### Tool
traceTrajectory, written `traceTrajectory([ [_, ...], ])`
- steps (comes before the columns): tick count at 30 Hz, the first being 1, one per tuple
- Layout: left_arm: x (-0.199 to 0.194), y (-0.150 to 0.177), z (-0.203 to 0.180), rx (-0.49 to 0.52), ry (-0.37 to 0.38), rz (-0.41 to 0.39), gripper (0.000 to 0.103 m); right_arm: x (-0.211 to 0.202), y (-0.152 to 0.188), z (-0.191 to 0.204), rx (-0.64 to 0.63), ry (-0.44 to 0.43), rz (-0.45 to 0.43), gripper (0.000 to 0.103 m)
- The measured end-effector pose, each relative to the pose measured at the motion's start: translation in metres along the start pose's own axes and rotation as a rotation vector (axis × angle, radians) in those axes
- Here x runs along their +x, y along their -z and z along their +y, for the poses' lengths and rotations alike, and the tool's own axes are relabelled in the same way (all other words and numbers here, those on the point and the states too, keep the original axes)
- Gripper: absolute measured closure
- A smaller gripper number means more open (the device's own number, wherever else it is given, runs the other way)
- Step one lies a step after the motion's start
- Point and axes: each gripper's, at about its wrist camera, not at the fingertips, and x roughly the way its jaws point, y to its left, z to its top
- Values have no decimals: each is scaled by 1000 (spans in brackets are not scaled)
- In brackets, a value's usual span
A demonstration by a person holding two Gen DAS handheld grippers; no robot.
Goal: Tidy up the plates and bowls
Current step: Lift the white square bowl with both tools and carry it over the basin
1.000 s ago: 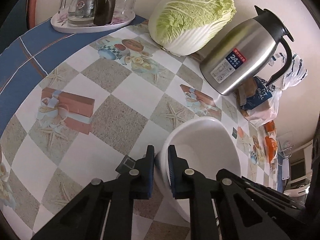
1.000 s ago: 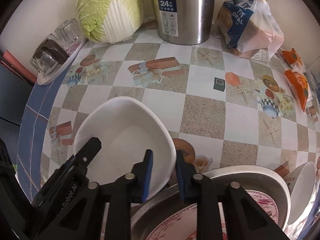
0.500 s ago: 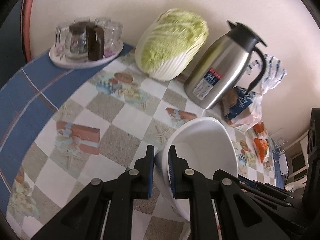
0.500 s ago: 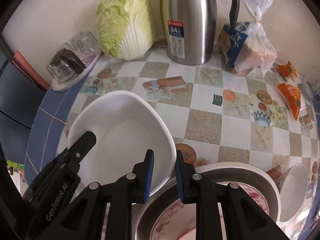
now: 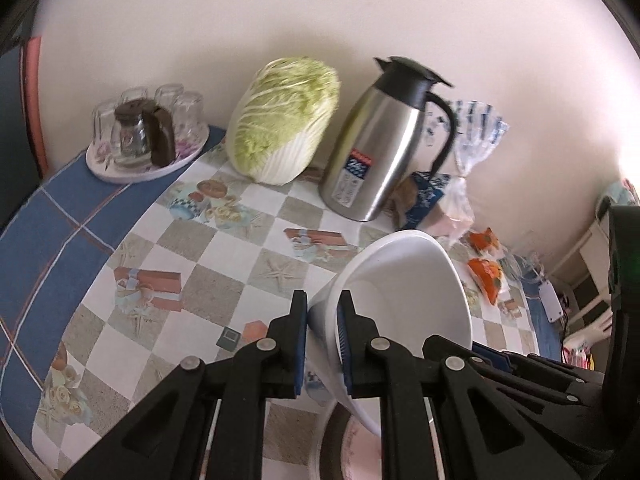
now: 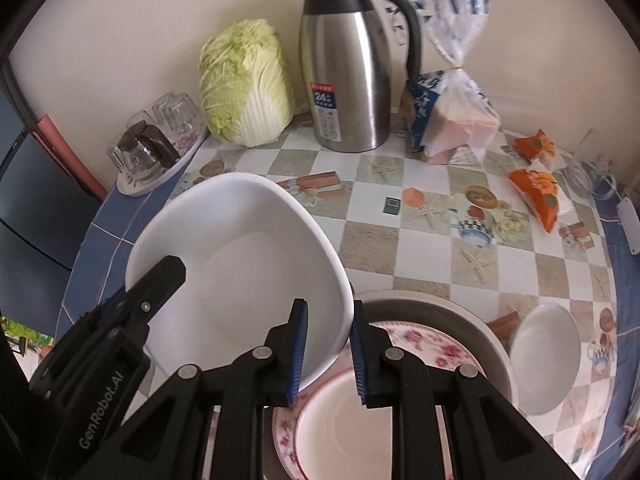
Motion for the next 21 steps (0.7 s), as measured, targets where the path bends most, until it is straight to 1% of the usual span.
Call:
traceTrajectory([
  [6, -19, 6, -28, 78, 8, -30, 88, -21, 16, -19, 38, -18, -40, 80],
  [16, -34, 21, -77, 220, 14, -44, 87, -44, 46, -56, 120, -17, -91, 80],
  [21, -36, 29, -92, 265, 26, -35, 88, -56, 57, -69, 154, -9, -128, 80],
])
